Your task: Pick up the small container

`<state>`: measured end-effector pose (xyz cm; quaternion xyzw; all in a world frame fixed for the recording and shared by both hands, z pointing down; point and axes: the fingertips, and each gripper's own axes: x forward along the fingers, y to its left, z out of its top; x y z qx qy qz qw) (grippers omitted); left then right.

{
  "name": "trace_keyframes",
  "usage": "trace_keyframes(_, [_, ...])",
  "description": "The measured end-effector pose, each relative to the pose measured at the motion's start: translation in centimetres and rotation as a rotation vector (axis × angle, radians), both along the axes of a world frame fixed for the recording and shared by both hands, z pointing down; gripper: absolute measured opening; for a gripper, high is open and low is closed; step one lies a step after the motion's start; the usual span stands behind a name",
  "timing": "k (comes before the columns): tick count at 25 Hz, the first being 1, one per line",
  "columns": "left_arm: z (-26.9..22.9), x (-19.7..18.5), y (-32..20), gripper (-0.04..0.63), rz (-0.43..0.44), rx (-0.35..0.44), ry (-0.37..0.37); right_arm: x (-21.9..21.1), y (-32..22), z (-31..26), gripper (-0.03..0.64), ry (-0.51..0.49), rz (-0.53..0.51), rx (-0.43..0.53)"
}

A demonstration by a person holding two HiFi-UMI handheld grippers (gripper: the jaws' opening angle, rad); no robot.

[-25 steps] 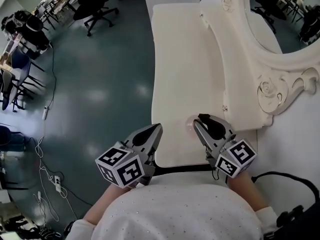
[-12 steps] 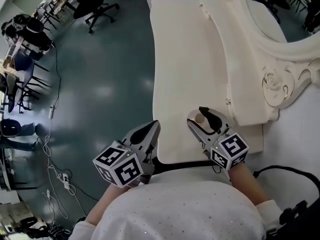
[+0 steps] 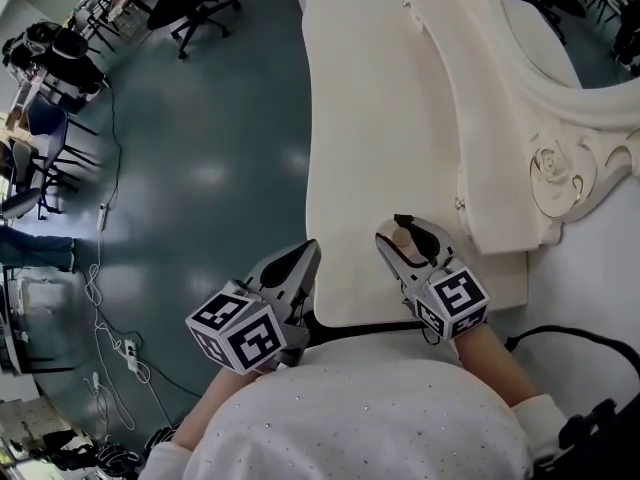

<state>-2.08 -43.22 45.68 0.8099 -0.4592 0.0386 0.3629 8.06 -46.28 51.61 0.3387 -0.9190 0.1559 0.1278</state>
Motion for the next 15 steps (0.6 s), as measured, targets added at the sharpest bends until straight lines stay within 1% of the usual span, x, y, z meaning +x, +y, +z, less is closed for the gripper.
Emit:
trace_keyframes(3, [0.07, -0.16, -0.03, 0.000, -0.007, -0.002, 0.001, -0.18, 0.04, 0.14, 0.169, 0.062, -0.027, 0.052])
trace_keyframes(4, [0.06, -0.17, -0.06, 0.000, -0.008, -0.002, 0.002, -0.17, 0.02, 0.21, 0.169, 0.074, -0.033, 0.058])
trace_keyframes(5, [0.11, -0.17, -0.08, 0.000, -0.009, 0.000, 0.002, -0.15, 0.00, 0.27, 0.153, 0.080, -0.038, 0.057])
trace_keyframes(7, [0.23, -0.19, -0.14, 0.000, -0.011, 0.002, 0.005, -0.15, 0.01, 0.35, 0.152, 0.090, -0.051, 0.054])
trace_keyframes(10, [0.29, -0.14, -0.22, 0.000, -0.012, 0.004, 0.008, -0.25, 0.11, 0.29, 0.138, 0.125, -0.082, 0.080])
trace_keyframes(12, [0.27, -0.10, -0.22, 0.000, -0.014, 0.003, 0.010, -0.16, -0.01, 0.18, 0.133, 0.125, -0.085, 0.083])
trace_keyframes(15, [0.40, -0.05, -0.06, 0.000, -0.015, 0.003, 0.013, 0.15, -0.43, -0.01, 0.130, 0.077, -0.051, 0.043])
